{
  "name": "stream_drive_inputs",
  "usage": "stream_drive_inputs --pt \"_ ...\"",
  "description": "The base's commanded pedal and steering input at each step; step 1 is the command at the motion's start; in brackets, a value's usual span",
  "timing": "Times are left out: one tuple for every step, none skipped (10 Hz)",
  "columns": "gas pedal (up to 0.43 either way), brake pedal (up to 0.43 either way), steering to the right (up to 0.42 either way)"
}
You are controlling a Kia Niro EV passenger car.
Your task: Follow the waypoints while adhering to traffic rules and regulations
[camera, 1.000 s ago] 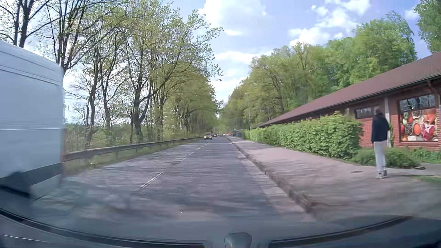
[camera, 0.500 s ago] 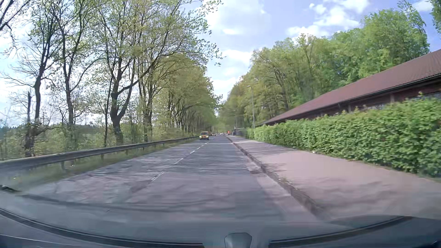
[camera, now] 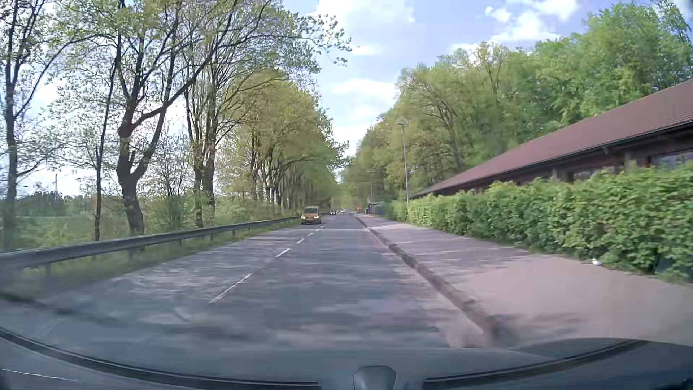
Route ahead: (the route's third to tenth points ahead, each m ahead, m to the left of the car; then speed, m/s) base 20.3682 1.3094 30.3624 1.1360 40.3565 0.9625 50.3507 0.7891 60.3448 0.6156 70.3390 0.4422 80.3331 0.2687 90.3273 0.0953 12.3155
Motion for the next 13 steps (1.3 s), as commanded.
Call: stream_drive_inputs --pt "0.098 0.000 0.000" --pt "0.098 0.000 0.000" --pt "0.098 0.000 0.000" --pt "0.098 0.000 0.000" --pt "0.098 0.000 0.000" --pt "0.098 0.000 0.000" --pt "0.098 0.000 0.000" --pt "0.098 0.000 0.000" --pt "0.098 0.000 -0.001" --pt "0.098 0.000 -0.001" --pt "0.098 0.000 -0.002" --pt "0.098 0.000 -0.002" --pt "0.098 0.000 -0.002"
